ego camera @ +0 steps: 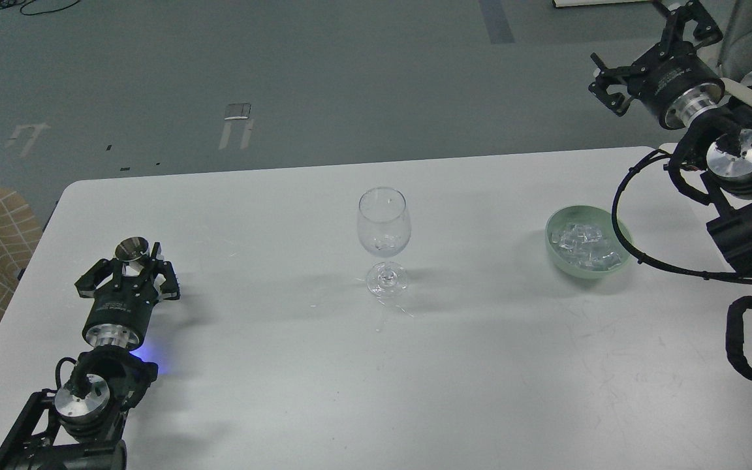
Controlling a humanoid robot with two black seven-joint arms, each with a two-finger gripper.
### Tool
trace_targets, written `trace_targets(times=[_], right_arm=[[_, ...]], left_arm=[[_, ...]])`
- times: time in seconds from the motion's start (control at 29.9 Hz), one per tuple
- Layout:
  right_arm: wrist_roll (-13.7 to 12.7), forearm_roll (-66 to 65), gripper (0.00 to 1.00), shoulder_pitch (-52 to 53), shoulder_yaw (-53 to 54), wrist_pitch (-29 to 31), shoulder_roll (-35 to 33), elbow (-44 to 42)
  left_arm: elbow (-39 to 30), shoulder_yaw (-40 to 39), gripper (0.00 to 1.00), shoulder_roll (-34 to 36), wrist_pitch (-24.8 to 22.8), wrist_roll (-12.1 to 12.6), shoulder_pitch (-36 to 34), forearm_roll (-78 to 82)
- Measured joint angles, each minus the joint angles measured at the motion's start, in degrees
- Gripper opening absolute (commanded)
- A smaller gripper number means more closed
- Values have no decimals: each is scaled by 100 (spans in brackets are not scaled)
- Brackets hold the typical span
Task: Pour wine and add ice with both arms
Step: 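Lift the jigger with the left gripper and carry it above the wine glass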
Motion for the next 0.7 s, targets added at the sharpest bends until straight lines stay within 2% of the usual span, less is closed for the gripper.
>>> trace_targets(times=[0.27, 0.5, 0.7], right_arm=[[0, -1, 100, 24, 0, 0, -42, 3], [0, 5, 100, -13, 17, 0, -107, 11], [0, 18, 100, -31, 34, 0, -146, 17]], left_arm=[[-125, 4, 29, -49, -159, 9, 4, -5], [-919, -12, 26, -24, -83, 18, 177, -5], [-1427, 14, 24, 3, 194, 19, 146, -3]])
